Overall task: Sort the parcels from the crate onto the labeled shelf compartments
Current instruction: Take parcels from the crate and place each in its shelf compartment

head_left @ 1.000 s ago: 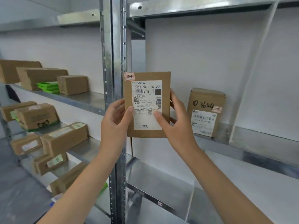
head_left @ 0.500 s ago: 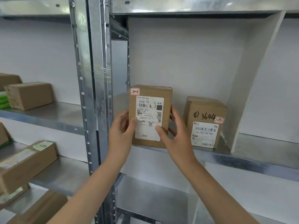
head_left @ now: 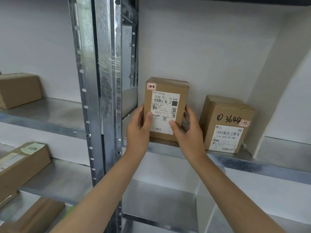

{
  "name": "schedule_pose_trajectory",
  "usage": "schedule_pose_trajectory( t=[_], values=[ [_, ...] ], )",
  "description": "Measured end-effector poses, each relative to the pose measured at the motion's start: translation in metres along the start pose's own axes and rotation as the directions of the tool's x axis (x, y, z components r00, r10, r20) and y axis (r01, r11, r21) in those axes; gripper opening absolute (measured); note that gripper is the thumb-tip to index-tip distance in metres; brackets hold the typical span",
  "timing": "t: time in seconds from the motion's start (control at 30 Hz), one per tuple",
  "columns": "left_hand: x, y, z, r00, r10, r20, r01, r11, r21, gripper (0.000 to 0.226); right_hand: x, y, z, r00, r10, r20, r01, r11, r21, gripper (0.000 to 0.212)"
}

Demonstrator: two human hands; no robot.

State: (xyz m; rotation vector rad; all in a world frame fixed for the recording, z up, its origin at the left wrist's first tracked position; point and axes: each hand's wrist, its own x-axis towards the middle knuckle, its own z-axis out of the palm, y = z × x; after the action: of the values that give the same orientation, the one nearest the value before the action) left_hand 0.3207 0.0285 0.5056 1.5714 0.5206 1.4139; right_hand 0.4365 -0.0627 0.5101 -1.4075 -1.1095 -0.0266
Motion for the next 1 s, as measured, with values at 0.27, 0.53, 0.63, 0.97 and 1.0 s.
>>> schedule_pose_trajectory(
  t=[0.27, 0.53, 0.63, 0.97, 1.0],
  values=[
    [-0.012, 0.021, -0.013, 0.992, -0.051, -0.119, 0.05, 0.999, -0.018, 0.042, -0.014, -0.011, -0.008, 0.998, -0.011, -0.066, 0.004, 0.995, -0.103, 0.063],
    [-0.082, 0.056, -0.05, 0.986, 0.07, -0.152, -0.011, 0.933, 0.36, 0.032, -0.046, -0.063, -0.011, 0.963, -0.257, 0.082, 0.25, 0.965, 0.082, 0.041],
    [-0.117, 0.059, -0.08, 0.978, 0.029, -0.206, 0.08, 0.862, 0.501, 0.028, -0.071, -0.065, 0.007, 0.921, -0.253, 0.295, 0.232, 0.967, 0.104, 0.039],
    [-0.241, 0.041, -0.206, 0.897, -0.163, -0.41, 0.434, 0.498, 0.751, 0.032, -0.191, -0.038, 0.107, 0.571, -0.201, 0.796, 0.216, 0.972, 0.091, 0.046],
    [-0.251, 0.035, -0.218, 0.882, -0.188, -0.433, 0.468, 0.467, 0.75, 0.033, -0.201, -0.036, 0.118, 0.527, -0.197, 0.827, 0.217, 0.972, 0.094, 0.047]
  ],
)
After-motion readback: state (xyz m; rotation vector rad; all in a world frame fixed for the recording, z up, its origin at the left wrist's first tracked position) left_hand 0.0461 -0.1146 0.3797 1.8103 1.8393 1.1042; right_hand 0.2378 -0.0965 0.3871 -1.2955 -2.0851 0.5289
